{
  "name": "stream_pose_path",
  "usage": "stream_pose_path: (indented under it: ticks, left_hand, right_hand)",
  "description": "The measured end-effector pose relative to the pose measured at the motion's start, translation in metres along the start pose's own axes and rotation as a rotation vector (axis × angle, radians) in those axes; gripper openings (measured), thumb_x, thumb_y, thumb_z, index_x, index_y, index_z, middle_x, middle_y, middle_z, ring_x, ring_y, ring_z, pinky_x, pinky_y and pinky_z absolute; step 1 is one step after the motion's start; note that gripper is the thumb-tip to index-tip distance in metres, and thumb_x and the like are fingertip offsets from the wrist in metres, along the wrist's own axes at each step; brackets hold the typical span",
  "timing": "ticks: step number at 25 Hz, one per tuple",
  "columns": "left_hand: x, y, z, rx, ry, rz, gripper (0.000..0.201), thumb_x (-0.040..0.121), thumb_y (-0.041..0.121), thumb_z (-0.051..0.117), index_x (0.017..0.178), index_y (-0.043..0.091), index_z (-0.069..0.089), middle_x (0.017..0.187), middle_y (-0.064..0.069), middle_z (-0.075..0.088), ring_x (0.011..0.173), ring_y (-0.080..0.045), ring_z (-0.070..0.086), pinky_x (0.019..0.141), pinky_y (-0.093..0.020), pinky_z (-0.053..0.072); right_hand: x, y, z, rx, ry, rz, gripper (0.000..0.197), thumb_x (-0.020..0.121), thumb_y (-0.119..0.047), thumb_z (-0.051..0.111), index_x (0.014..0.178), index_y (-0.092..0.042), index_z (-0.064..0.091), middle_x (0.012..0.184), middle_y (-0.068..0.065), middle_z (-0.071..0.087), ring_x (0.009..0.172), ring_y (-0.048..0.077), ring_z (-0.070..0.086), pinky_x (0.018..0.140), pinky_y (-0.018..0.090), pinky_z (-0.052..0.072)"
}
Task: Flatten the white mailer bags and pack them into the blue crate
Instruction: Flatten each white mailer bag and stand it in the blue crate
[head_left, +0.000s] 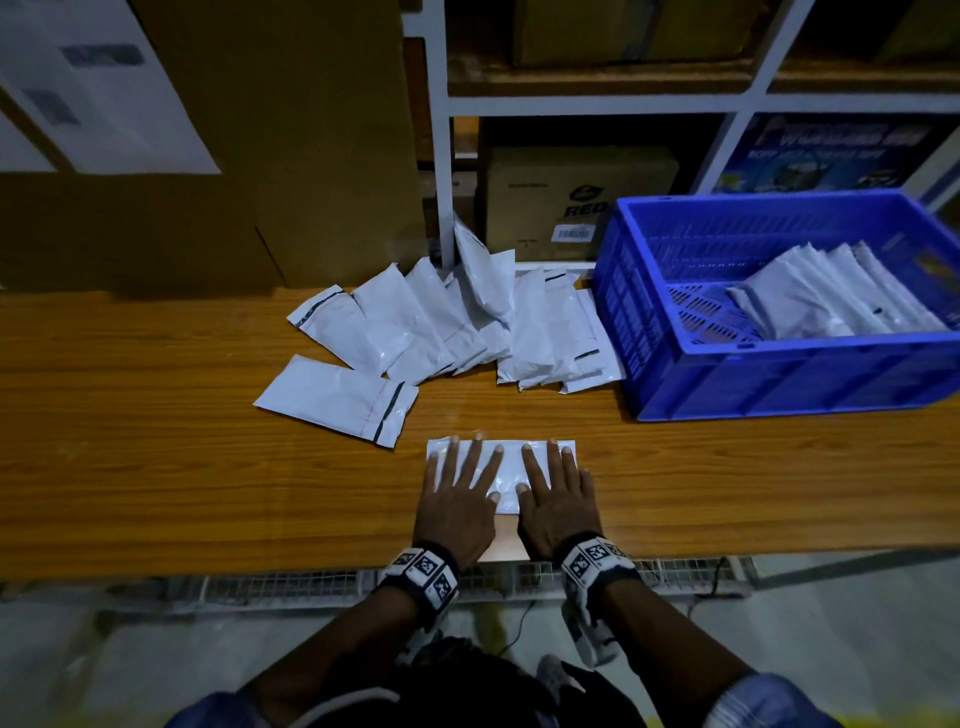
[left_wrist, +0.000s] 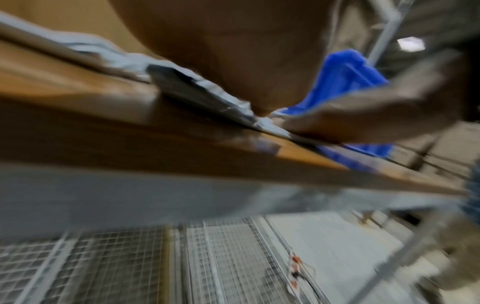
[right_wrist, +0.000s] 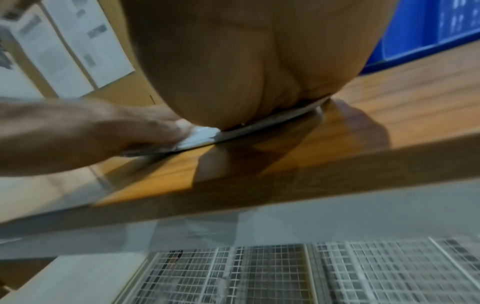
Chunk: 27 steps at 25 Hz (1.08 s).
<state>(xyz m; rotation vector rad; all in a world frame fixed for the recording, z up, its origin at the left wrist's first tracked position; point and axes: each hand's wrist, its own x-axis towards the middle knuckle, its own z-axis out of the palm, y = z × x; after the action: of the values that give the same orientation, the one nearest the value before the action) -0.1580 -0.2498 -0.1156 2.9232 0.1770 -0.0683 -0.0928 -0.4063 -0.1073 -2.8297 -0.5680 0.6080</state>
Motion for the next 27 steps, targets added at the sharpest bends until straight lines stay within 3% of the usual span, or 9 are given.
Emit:
stream_pose_path:
  ticks: [3, 8, 12, 16, 20, 27]
  left_hand:
    - [-0.004, 0.007, 0.008, -0.029, -0.014, 0.0, 0.064, 0.102, 0.038, 0.039, 0.16, 0.031, 0.012, 0.167, 0.002, -0.002, 0.155, -0.026, -0.001, 0.121, -0.05, -0.002]
    - [0.001, 0.005, 0.006, -0.013, -0.081, -0.026, 0.067, 0.102, 0.038, 0.039, 0.159, 0.035, 0.003, 0.168, 0.004, -0.004, 0.154, -0.023, -0.005, 0.123, -0.048, -0.003]
    - [-0.003, 0.003, 0.005, -0.036, -0.078, -0.004, 0.069, 0.102, 0.035, 0.037, 0.16, 0.031, 0.0, 0.166, 0.005, -0.013, 0.153, -0.021, -0.014, 0.124, -0.048, -0.002]
    - [-0.01, 0.002, 0.01, -0.027, 0.011, -0.034, 0.065, 0.104, 0.037, 0.034, 0.161, 0.022, 0.006, 0.168, 0.0, -0.004, 0.154, -0.023, -0.008, 0.122, -0.049, 0.002]
    - [-0.012, 0.0, 0.014, -0.044, -0.039, -0.058, 0.066, 0.105, 0.034, 0.034, 0.16, 0.025, 0.0, 0.167, 0.0, -0.012, 0.153, -0.023, -0.016, 0.124, -0.05, 0.004]
    - [-0.011, -0.003, 0.007, -0.054, -0.058, -0.049, 0.065, 0.102, 0.039, 0.031, 0.16, 0.03, 0.004, 0.167, 0.002, -0.006, 0.154, -0.023, -0.005, 0.123, -0.047, 0.003]
  right_hand:
    - [0.001, -0.001, -0.005, -0.03, -0.024, -0.011, 0.058, 0.102, -0.047, 0.009, 0.153, -0.038, -0.016, 0.159, 0.001, -0.027, 0.148, 0.024, -0.022, 0.121, 0.049, -0.008]
    - [-0.014, -0.01, 0.005, 0.028, 0.061, -0.183, 0.058, 0.102, -0.046, 0.013, 0.155, -0.037, -0.01, 0.161, -0.002, -0.023, 0.147, 0.023, -0.026, 0.121, 0.047, -0.008]
    - [-0.012, -0.009, 0.012, -0.006, 0.033, -0.17, 0.061, 0.102, -0.047, 0.013, 0.154, -0.034, -0.015, 0.159, -0.002, -0.029, 0.145, 0.023, -0.031, 0.12, 0.045, -0.011]
    - [-0.009, -0.008, 0.005, -0.027, -0.01, -0.165, 0.061, 0.103, -0.047, 0.014, 0.153, -0.034, -0.018, 0.156, -0.002, -0.034, 0.143, 0.022, -0.034, 0.12, 0.045, -0.012]
    - [-0.006, -0.008, -0.003, 0.078, -0.083, -0.166, 0.059, 0.102, -0.05, 0.008, 0.154, -0.035, -0.016, 0.156, -0.005, -0.032, 0.144, 0.019, -0.032, 0.118, 0.042, -0.014]
    - [-0.006, -0.005, 0.012, 0.006, 0.062, -0.054, 0.06, 0.103, -0.045, 0.008, 0.155, -0.026, -0.016, 0.159, -0.001, -0.029, 0.148, 0.02, -0.025, 0.119, 0.041, -0.015]
